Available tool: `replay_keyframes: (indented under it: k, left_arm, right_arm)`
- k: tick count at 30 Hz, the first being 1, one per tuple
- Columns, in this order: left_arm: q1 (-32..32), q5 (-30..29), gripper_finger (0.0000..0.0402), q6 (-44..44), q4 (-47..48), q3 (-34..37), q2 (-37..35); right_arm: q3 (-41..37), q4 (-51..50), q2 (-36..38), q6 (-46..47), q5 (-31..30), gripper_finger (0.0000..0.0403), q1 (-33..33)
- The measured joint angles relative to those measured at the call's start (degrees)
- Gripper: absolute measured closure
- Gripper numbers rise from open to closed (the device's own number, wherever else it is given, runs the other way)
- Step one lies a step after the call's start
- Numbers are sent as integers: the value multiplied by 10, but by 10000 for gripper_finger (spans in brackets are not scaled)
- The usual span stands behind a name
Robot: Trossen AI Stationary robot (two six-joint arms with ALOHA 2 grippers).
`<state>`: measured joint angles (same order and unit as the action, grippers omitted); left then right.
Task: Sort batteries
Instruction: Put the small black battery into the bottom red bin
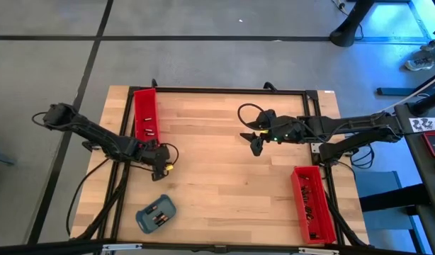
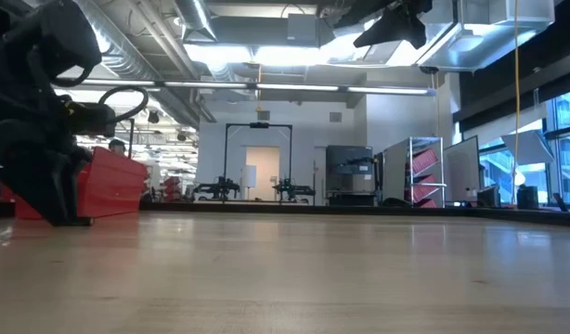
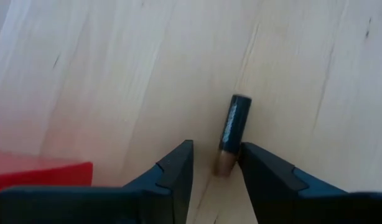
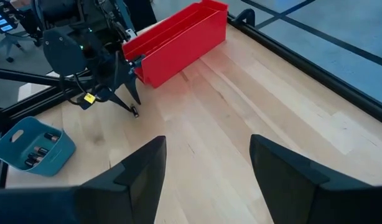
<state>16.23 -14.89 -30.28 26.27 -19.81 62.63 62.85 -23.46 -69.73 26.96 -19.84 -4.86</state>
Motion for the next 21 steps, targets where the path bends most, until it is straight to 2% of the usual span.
replay_keyframes:
  k: [7, 13, 17, 21]
  left_arm:
    - [0, -2, 287, 1, -27, 2, 8]
    - [0, 3, 344, -47, -62, 22, 23]
    - [-5, 15, 386, -49, -54, 0, 25]
    - [-26, 31, 384, -29, -68, -51, 31]
  right_arm:
    - [0, 0, 0, 0, 0, 169, 0]
    - [0, 0, 0, 0, 4, 169, 0]
    - [0, -1, 1, 0, 27, 169, 0]
    - [11, -6, 1, -2, 30, 169, 0]
